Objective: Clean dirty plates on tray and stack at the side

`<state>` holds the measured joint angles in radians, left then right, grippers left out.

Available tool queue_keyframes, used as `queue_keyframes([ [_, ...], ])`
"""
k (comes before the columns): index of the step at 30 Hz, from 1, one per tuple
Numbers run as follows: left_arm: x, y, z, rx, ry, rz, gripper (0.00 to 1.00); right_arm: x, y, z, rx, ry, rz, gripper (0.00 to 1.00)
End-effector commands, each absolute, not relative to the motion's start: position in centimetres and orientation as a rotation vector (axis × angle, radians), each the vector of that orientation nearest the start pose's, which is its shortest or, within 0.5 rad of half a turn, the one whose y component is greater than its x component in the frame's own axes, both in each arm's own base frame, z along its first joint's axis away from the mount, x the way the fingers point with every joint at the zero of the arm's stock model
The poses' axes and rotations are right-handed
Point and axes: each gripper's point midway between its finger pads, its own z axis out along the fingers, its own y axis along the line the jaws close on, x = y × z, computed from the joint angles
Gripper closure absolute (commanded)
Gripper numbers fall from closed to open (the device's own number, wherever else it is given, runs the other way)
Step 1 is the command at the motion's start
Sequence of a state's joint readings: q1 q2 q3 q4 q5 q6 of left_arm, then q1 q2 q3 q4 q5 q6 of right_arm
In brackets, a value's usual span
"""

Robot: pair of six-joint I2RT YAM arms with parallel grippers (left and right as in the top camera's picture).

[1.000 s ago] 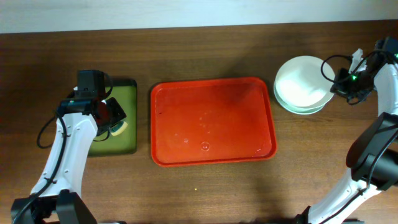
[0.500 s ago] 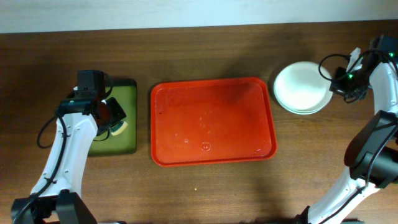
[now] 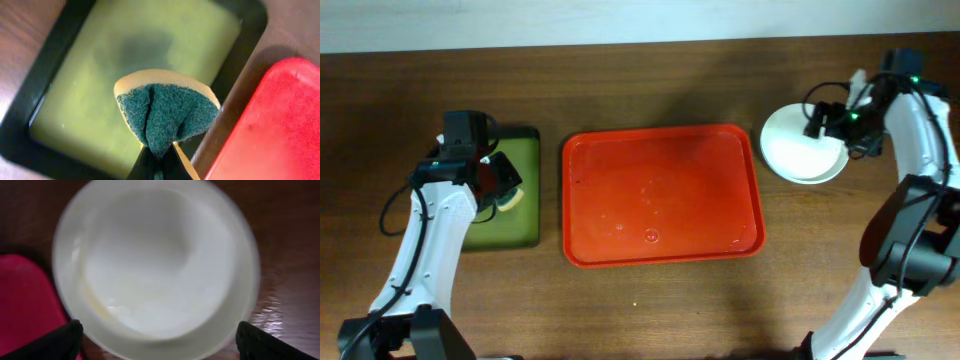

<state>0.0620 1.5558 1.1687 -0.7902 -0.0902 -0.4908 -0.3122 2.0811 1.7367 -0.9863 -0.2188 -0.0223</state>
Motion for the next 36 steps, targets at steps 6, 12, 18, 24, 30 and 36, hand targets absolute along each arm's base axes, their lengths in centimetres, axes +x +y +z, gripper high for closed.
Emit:
queue_keyframes([
  [6,37.7,5.6,9.4,-0.753,2.461,0.086,0.98,46.5,1.5,6.9,0.013,2.844,0.347,0.02],
  [12,38.3,5.8,8.9,-0.751,2.416,0.075,0.94,46.3,6.9,7.5,-0.018,2.841,0.386,0.01],
  [18,39.4,7.0,6.4,-0.778,2.414,0.134,0.92,44.8,10.2,11.7,-0.113,2.791,0.411,0.01],
  [24,39.4,7.1,3.0,-0.791,2.476,0.157,0.84,42.0,13.9,19.3,-0.253,2.648,0.441,0.01],
  [30,39.8,7.2,5.1,-0.78,2.462,0.153,0.65,37.2,15.5,28.8,-0.358,2.421,0.385,0.01],
  [36,39.7,6.1,13.3,-0.741,2.355,0.038,0.54,30.5,14.1,34.8,-0.386,2.301,0.354,0.01],
])
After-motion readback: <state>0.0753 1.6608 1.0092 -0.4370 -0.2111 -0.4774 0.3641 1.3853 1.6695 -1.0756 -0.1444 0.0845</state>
